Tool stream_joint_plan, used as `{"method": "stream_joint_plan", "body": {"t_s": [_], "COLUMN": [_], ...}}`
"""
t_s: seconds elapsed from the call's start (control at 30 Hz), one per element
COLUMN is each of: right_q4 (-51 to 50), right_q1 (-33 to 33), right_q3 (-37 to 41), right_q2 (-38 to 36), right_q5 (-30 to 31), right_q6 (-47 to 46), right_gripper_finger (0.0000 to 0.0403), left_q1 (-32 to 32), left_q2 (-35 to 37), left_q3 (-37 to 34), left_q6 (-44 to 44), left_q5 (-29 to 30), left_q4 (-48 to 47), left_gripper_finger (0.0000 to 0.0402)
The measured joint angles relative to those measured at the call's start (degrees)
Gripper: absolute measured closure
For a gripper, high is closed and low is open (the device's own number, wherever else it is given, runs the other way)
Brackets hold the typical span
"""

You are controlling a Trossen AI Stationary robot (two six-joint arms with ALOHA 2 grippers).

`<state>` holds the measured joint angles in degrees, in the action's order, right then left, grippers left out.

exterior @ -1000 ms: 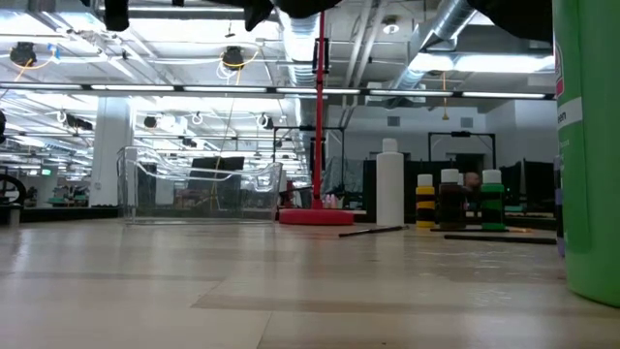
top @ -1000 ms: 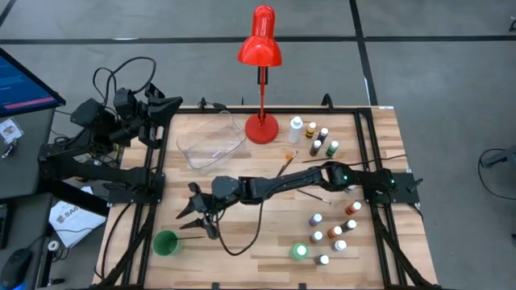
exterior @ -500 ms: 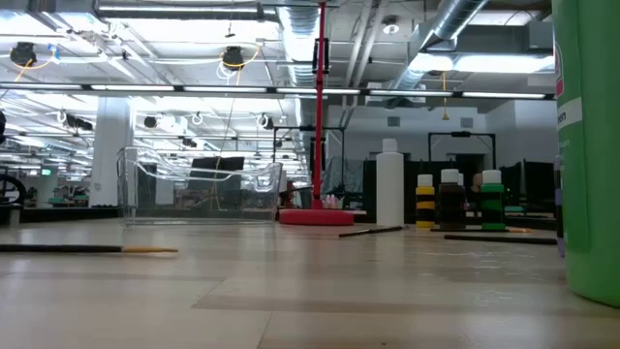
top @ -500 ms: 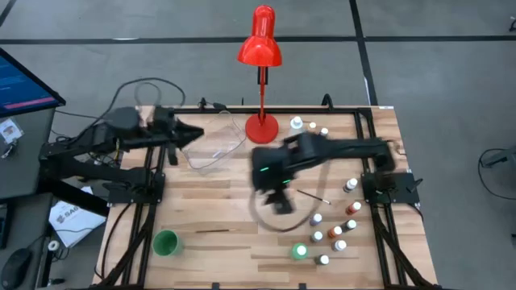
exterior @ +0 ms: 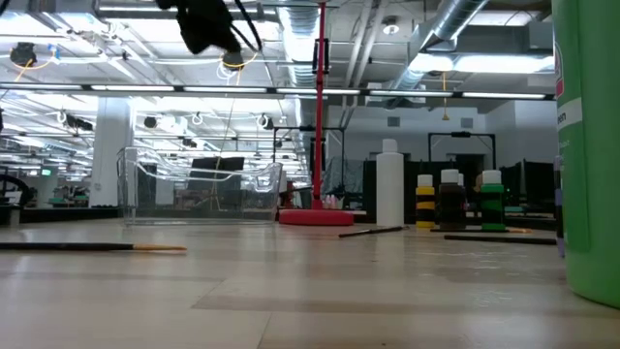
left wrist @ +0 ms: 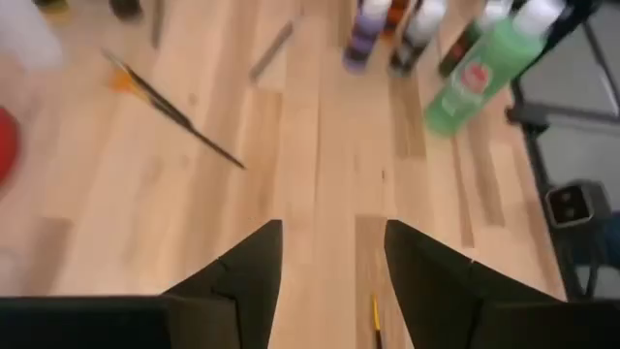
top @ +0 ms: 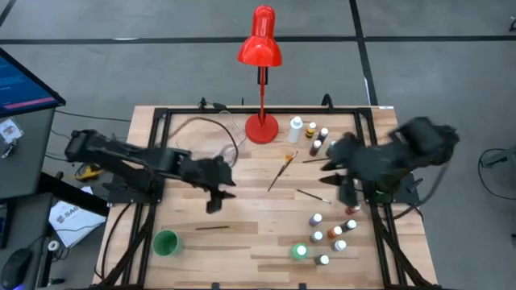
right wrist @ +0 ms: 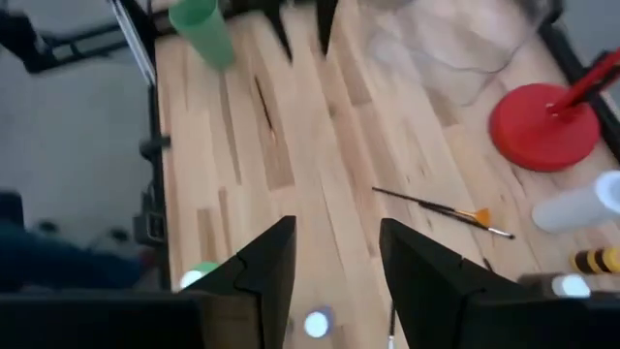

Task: Pick & Place Paint Supplies
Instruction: Put the black paintbrush into the green cup

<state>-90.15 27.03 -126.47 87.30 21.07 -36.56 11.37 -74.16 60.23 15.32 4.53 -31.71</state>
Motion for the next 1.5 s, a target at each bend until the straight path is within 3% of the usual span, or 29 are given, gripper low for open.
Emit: {"method": "stream_joint_plan", "body": {"t_s": [0.17, 0.27, 0.73, 1.5], "right_q4": [0.1, 0.1, 0.2, 0.2], "right_q1": [8.0, 10.4, 12.1, 12.8], "right_q3": [4.0, 6.9, 18.1, 18.6], "right_q2": [-5.4, -7.1, -9.4, -9.4], "right_q5": [11.6, 15.4, 15.3, 15.0], "right_q6": [-9.6, -12.6, -17.1, -17.0], "right_gripper_finger": [0.0257, 0.0259, 0.0263, 0.0266], "left_q1": [2.1, 3.7, 11.2, 11.8], "left_q2": [-7.9, -11.3, -21.6, -28.5], "left_q3": [0.0, 0.0, 0.0, -0.3], "left_q6": [0.0, 0.1, 1.5, 3.5], "left_q5": [-1.4, -1.5, 1.5, 1.5], "left_q4": [-0.3, -0.2, 4.3, 9.1], "left_gripper_finger": [0.0230, 0.0230, 0.0240, 0.0247]}}
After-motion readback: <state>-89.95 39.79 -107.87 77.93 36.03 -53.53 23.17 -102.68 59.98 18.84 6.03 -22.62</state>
